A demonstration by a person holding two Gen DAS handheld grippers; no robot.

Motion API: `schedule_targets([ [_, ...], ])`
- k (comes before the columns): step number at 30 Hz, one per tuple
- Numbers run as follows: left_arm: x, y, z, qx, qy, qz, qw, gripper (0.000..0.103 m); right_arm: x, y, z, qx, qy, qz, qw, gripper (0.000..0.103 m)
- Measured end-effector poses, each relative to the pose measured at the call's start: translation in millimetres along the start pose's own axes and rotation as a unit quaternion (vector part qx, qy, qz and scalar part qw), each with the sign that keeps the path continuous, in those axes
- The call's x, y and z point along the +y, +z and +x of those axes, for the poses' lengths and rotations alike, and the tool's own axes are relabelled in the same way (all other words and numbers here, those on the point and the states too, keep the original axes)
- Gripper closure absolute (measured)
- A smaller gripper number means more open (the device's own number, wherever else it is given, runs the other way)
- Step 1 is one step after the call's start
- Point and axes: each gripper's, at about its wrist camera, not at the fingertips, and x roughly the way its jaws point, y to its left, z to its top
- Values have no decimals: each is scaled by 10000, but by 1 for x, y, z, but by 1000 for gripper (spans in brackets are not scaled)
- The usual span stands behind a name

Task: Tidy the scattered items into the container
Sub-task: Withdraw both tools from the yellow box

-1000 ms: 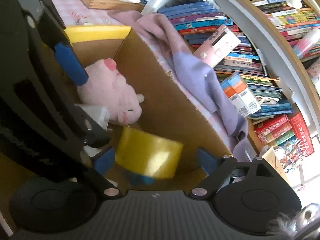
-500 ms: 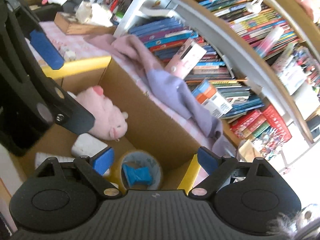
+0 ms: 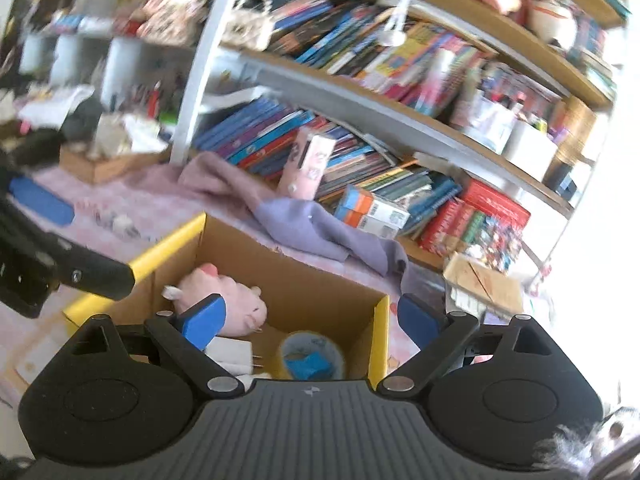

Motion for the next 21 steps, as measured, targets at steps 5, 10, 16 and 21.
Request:
schedule_targets([
  [5,11,-21,-22,-9,-197,-1,9998,3,20,-7,-34,-14,-338,378,9987,8],
  [10,24,-49,-50,-43,-215,96,9997,3,42,-16,-68,25,-674,684,9954,7],
  [16,46,-76,-77,51,-146,39,9999,3,73,-28,-99,187,-850,916,9920,6],
  [21,62,-91,-96,89,-27,-79,9999,3,96,-36,-108,498,-744,1104,9898,6],
])
